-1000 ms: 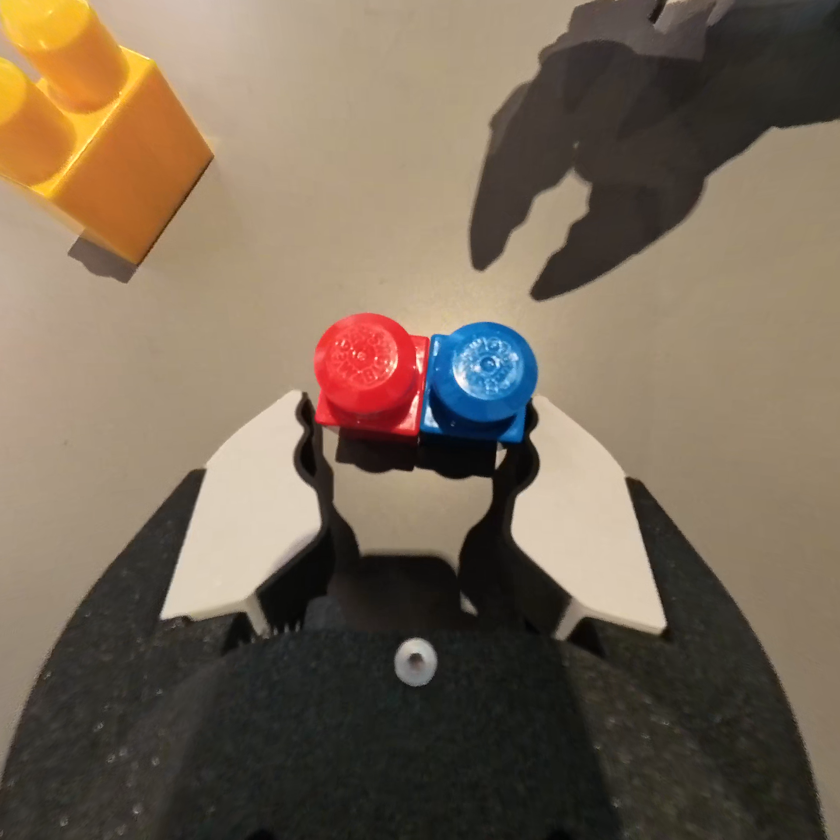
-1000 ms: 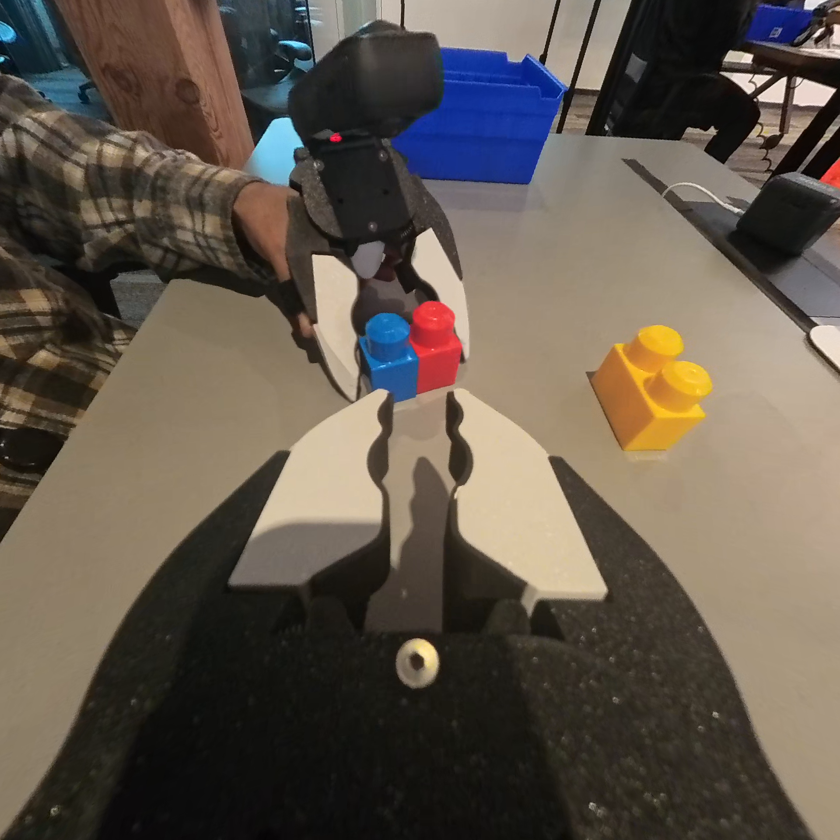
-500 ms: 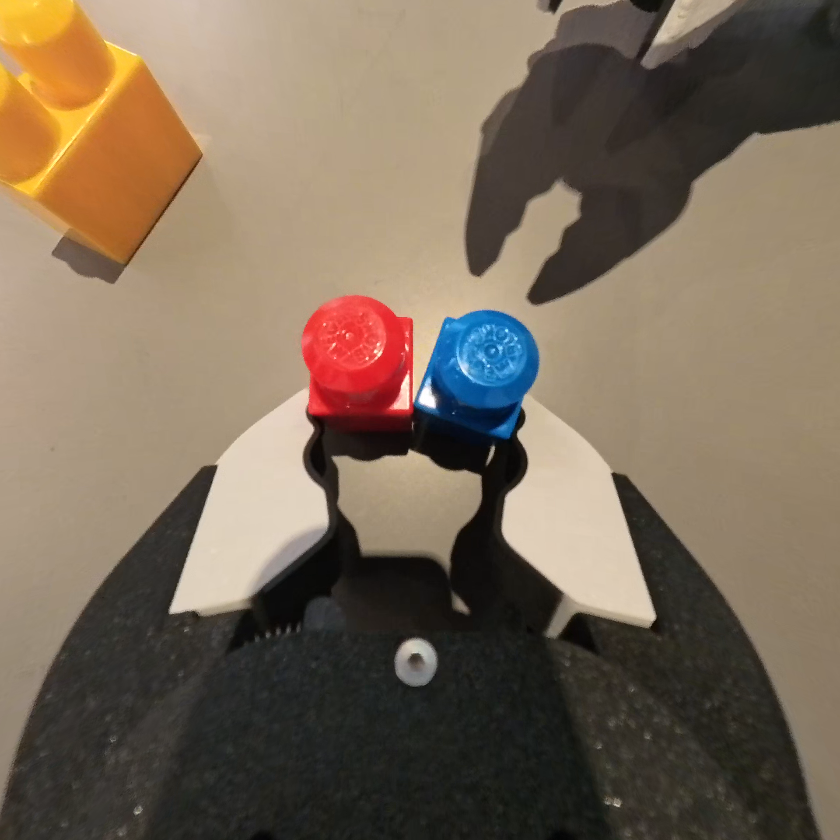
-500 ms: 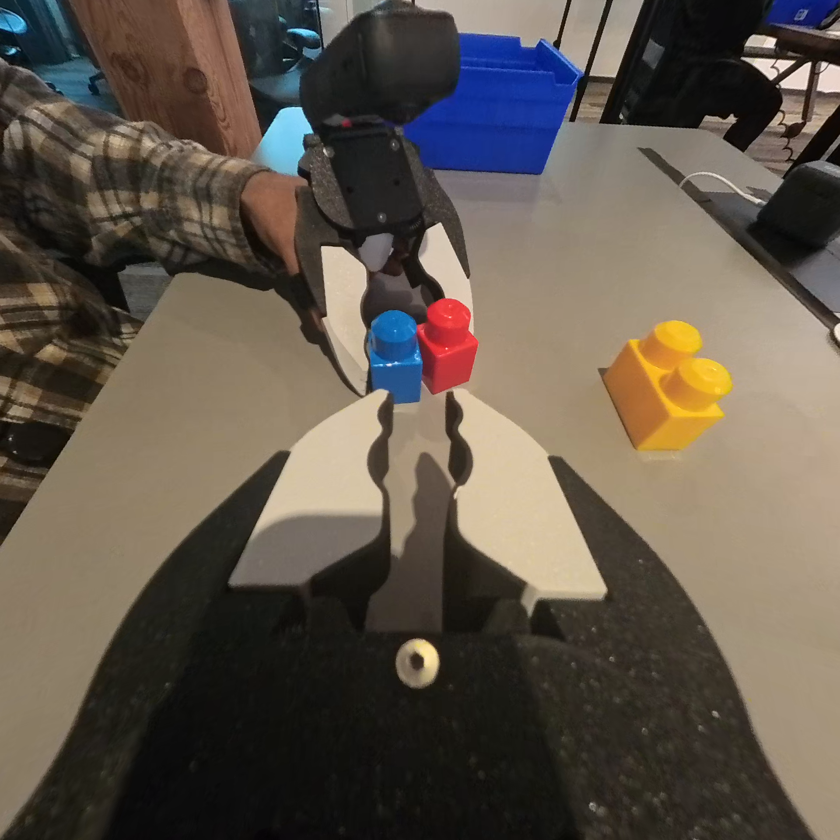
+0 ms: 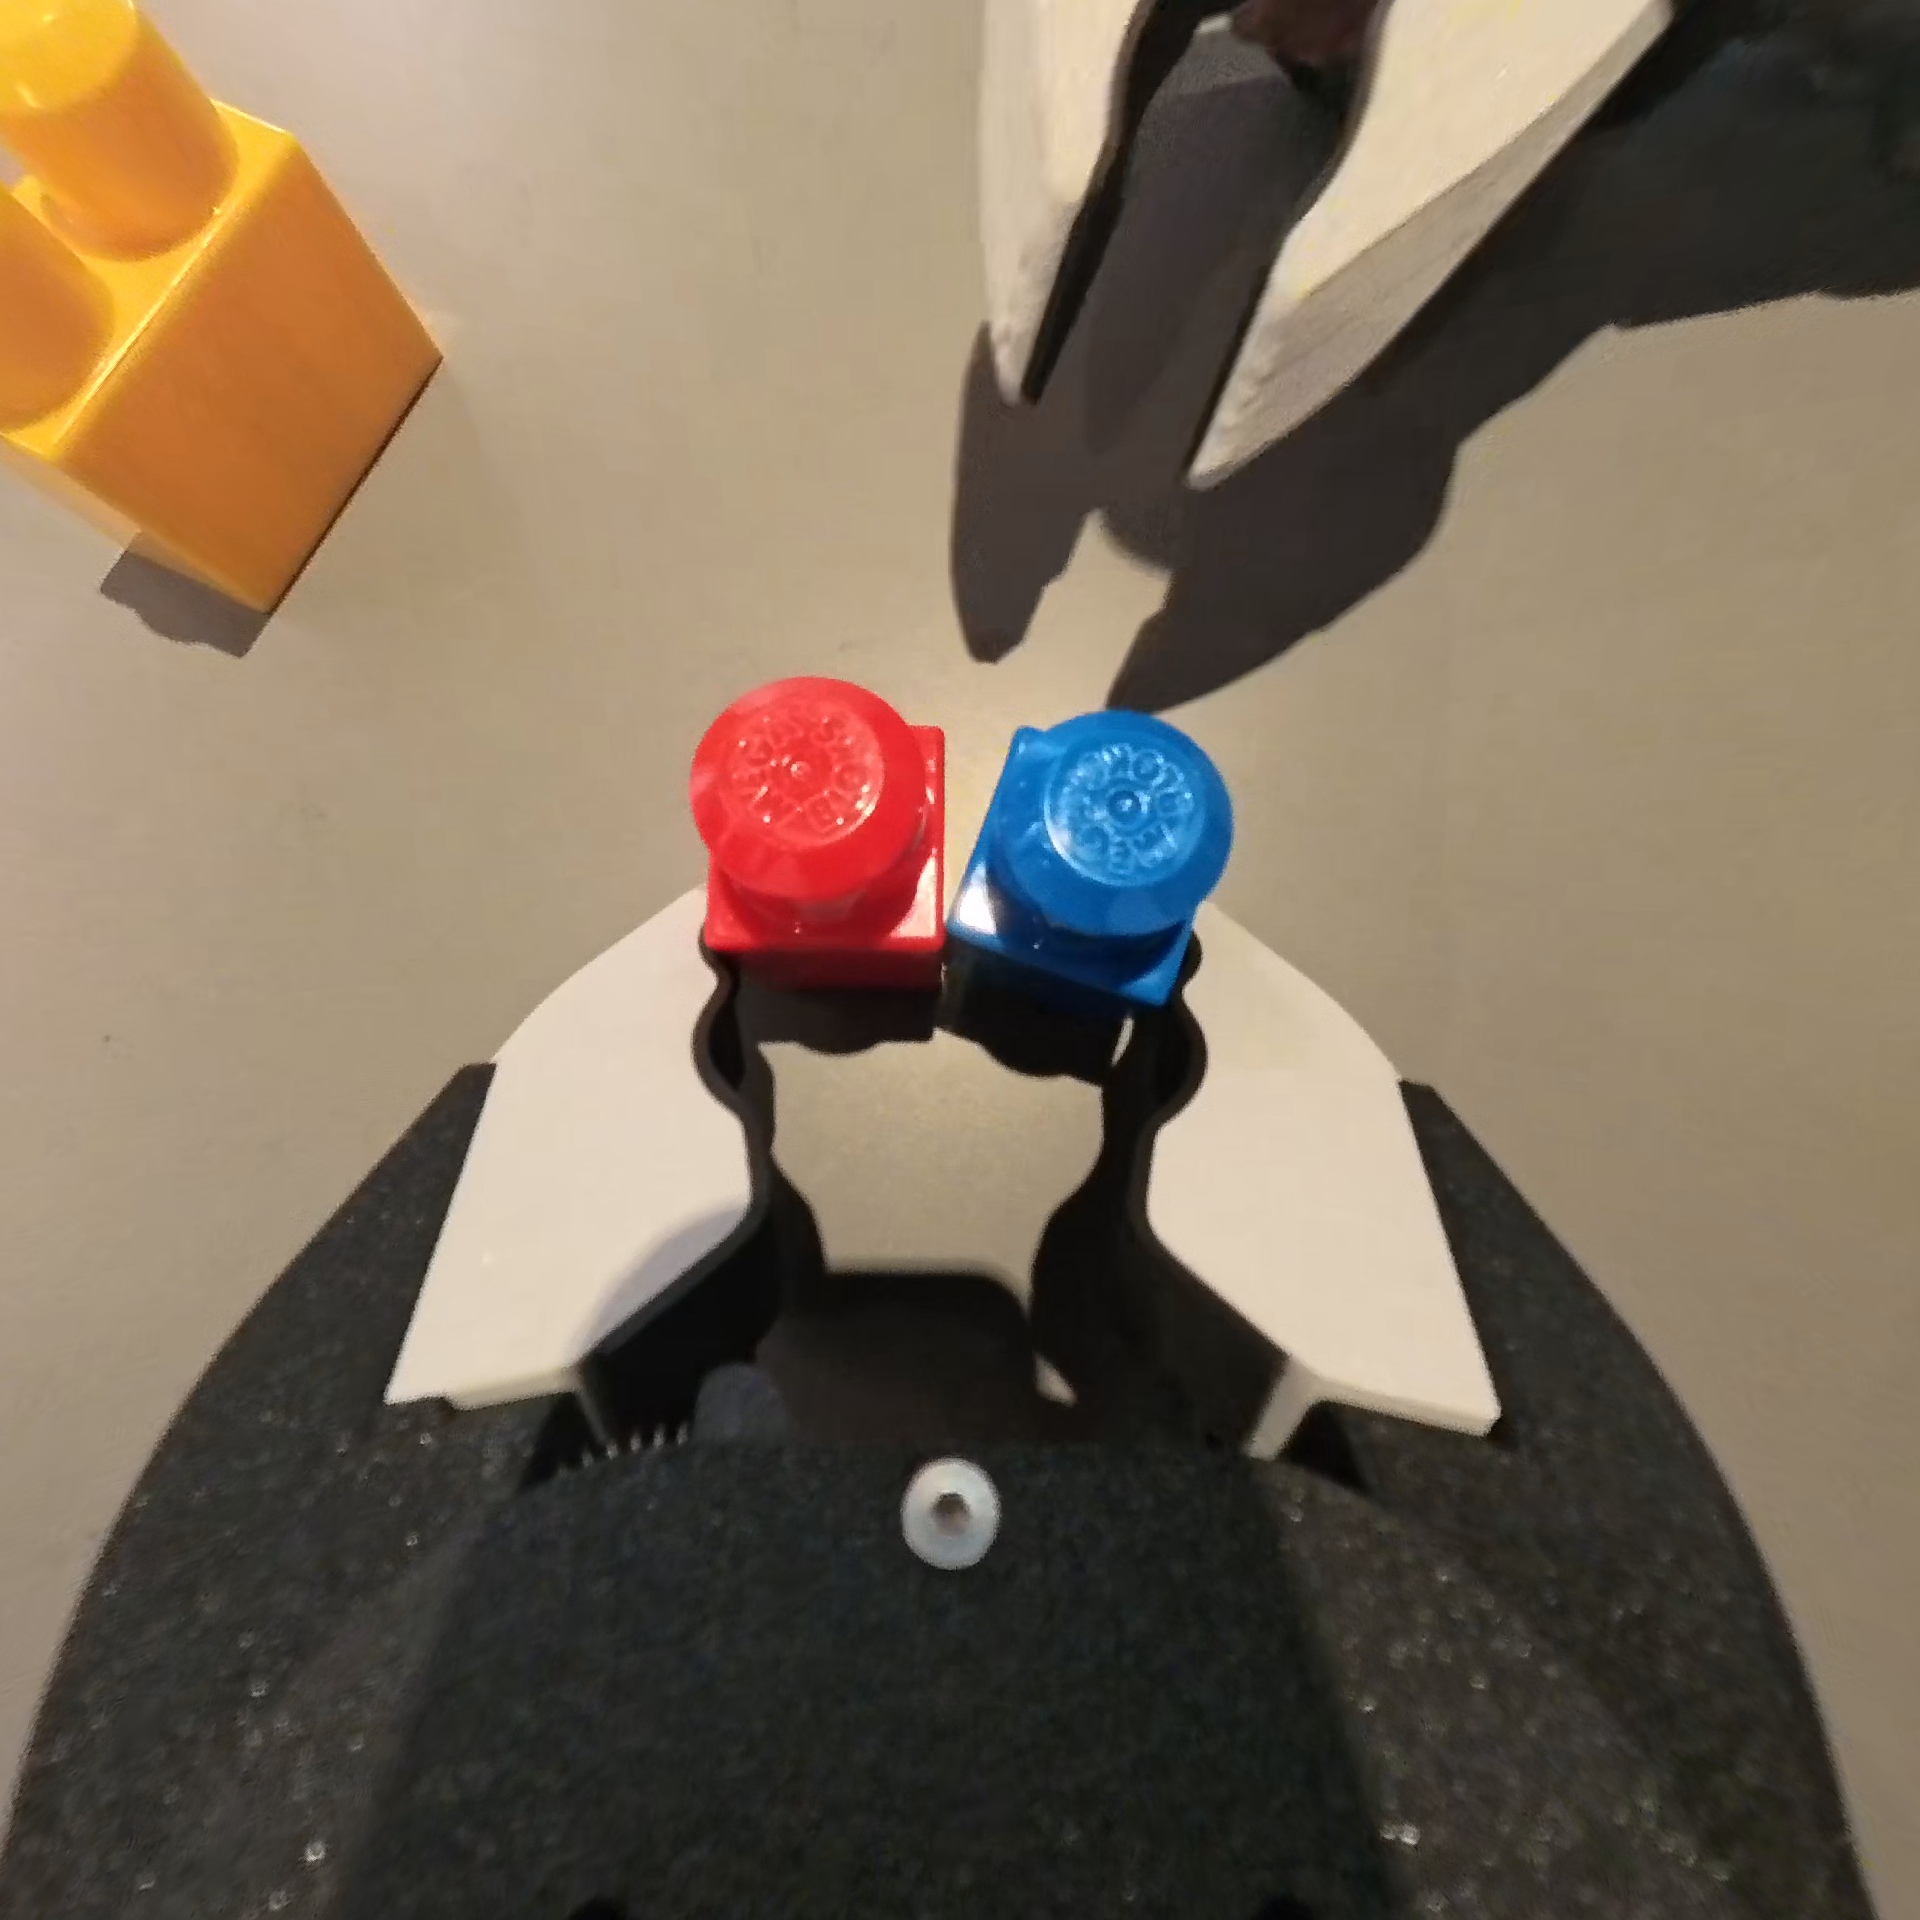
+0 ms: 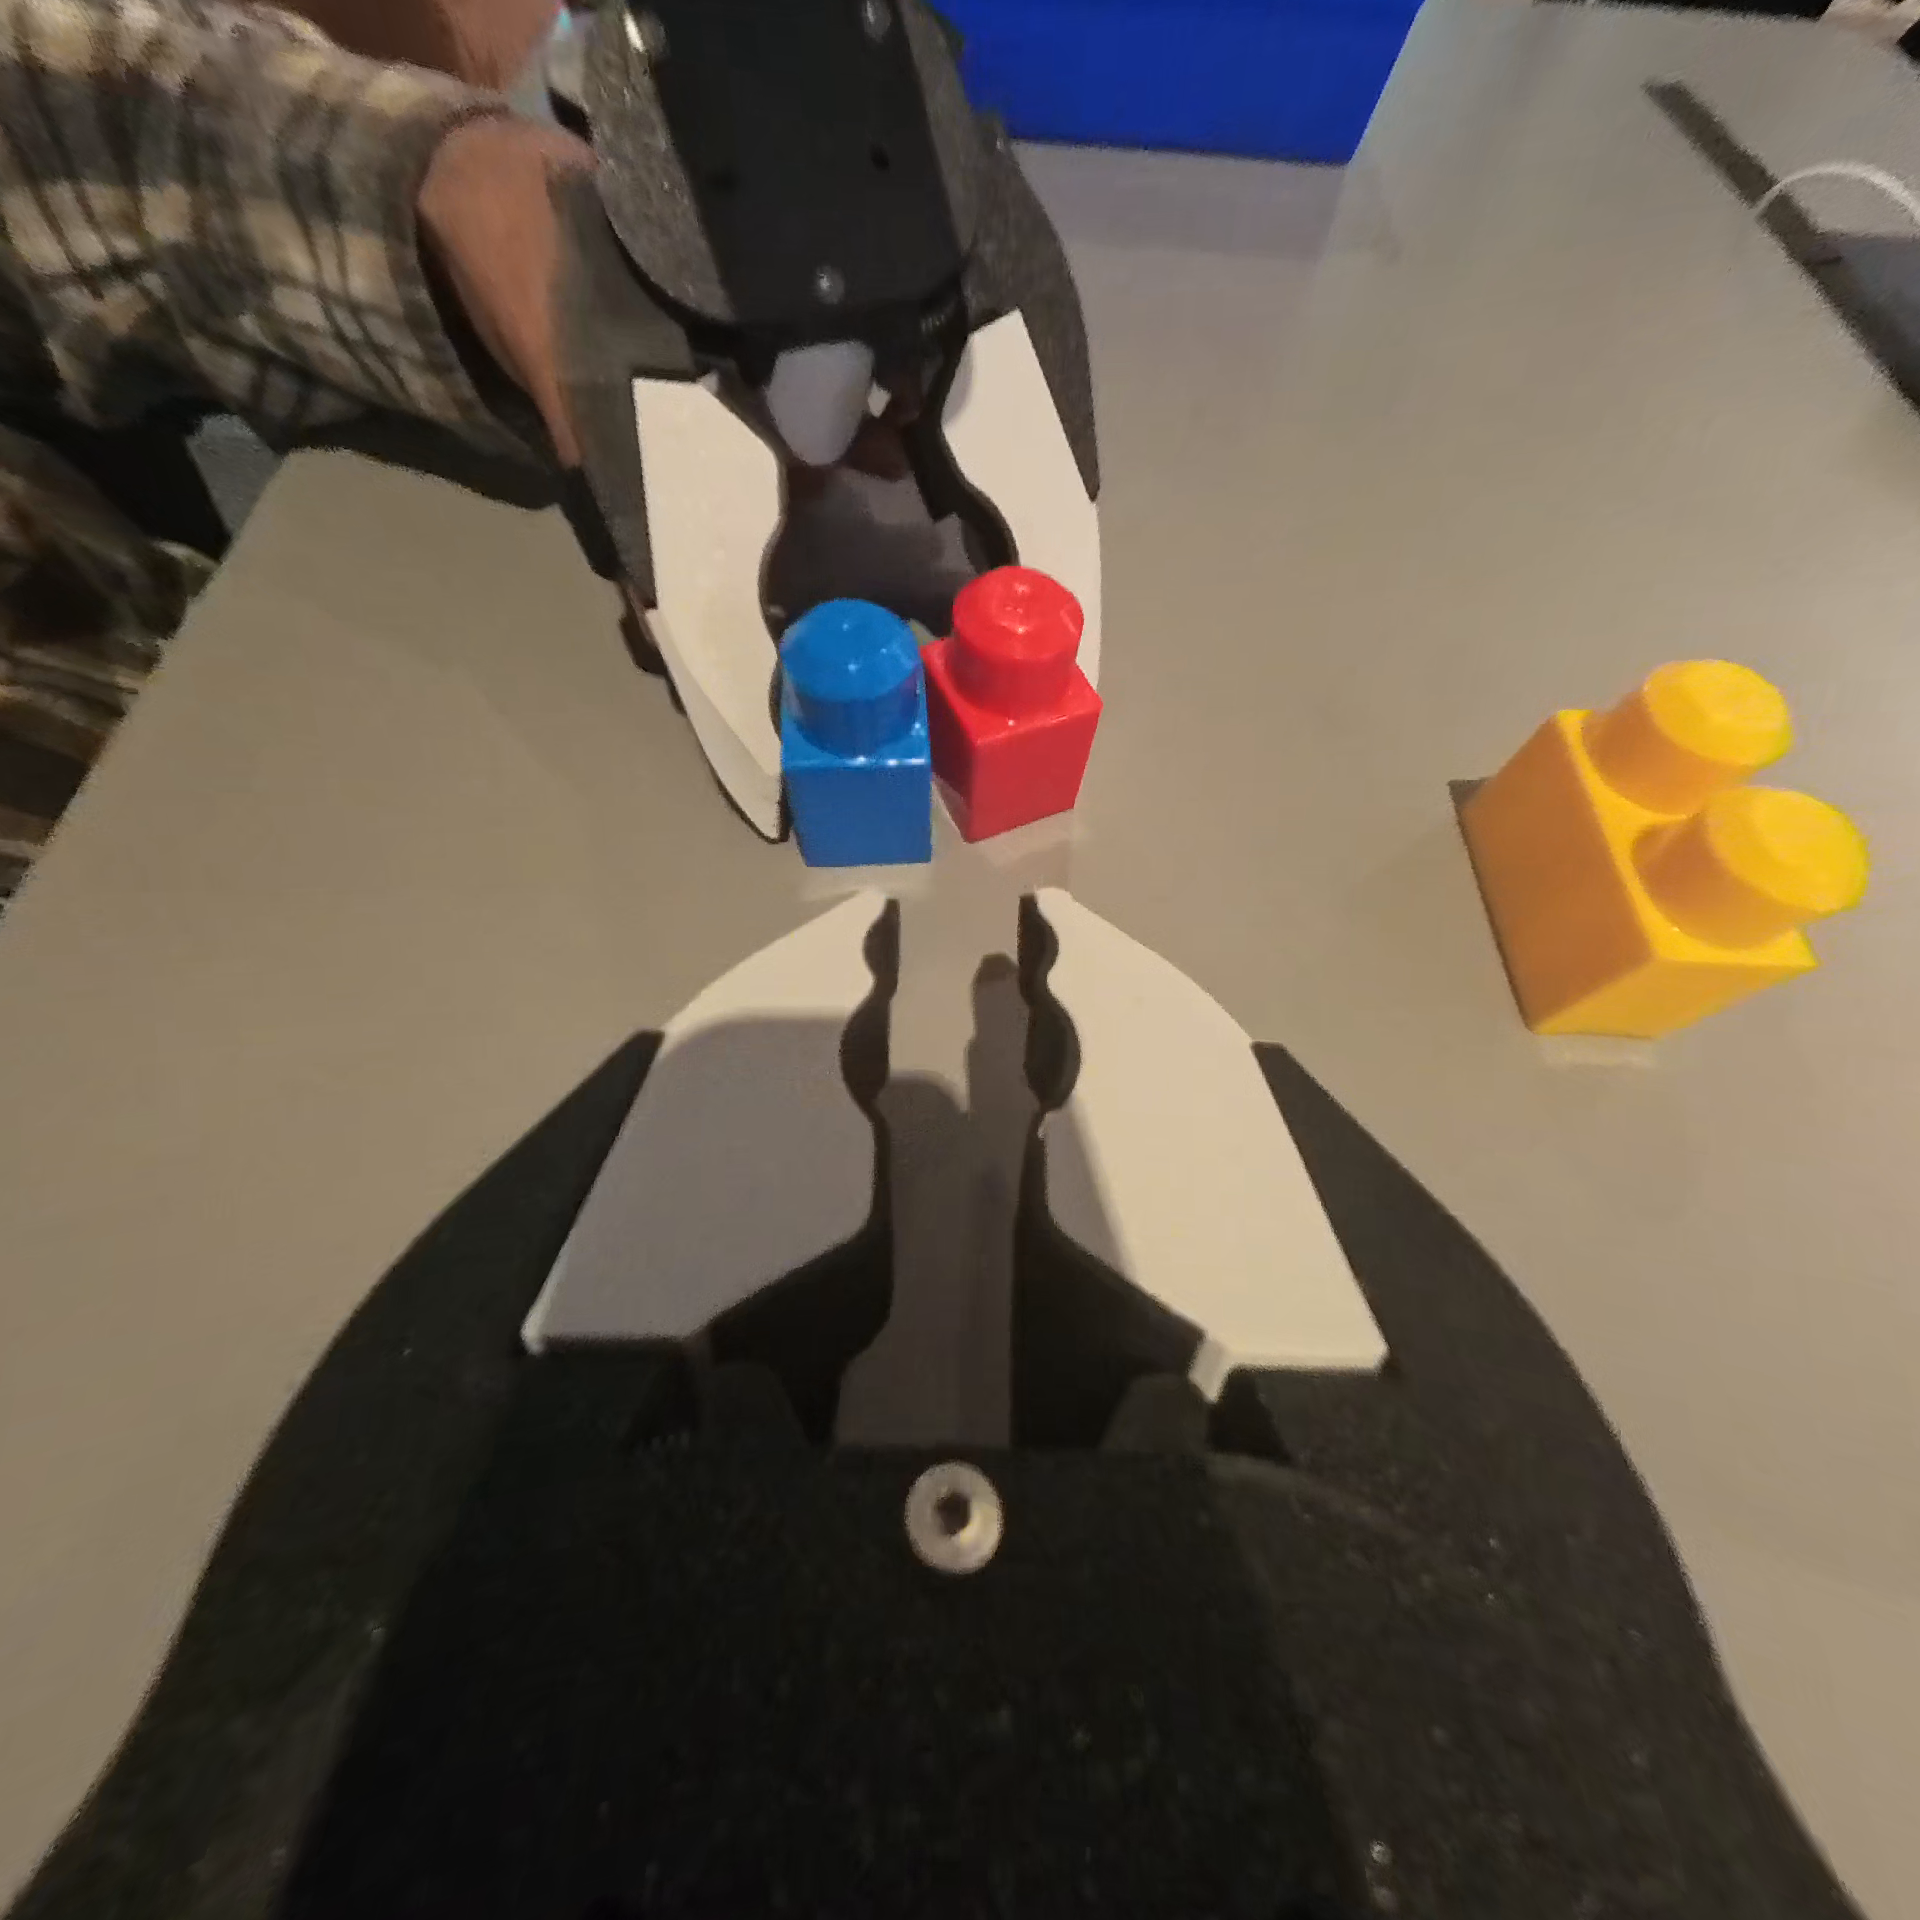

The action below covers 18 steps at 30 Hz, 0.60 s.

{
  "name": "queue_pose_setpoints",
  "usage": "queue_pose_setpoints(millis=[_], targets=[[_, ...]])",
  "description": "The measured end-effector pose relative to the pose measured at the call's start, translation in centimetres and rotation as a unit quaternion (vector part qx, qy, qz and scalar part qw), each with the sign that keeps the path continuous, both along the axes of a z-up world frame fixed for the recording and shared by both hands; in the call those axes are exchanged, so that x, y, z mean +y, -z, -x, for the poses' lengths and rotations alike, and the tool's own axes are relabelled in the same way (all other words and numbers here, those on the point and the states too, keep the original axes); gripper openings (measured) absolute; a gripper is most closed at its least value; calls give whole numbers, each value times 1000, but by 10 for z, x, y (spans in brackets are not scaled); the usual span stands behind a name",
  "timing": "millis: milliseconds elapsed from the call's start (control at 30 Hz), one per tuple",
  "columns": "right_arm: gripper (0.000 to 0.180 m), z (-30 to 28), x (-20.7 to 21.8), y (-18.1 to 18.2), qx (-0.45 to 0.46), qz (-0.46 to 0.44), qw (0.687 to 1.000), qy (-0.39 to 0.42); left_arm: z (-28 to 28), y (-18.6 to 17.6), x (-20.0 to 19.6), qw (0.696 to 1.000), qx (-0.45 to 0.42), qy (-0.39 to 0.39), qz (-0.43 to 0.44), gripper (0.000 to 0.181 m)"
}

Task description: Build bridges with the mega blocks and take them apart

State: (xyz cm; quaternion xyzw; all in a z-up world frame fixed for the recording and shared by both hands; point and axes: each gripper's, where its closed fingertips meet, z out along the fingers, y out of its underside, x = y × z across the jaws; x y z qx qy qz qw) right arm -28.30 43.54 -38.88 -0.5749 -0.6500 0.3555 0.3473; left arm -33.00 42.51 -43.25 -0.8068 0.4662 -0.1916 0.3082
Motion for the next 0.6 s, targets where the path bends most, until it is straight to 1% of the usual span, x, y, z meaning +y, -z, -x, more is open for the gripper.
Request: queue_pose_setpoints(millis=[133,300,400,467,600], targets=[[9,15,2,10,-33,-3,999,-29,0,0,0,1000,0,2,0,79],[10,30,3,28,-82,-5,995,-50,0,0,0,1000,0,4,0,79],[8,39,1,27,-80,-10,995,-62,0,0,0,1000,0,6,0,79],[2,43,0,27,-80,-20,994,-67,0,0,0,1000,-1,8,1,79],[1,44,-1,27,-80,-18,994,-75,1,0,0,1000,-3,13,3,80]])
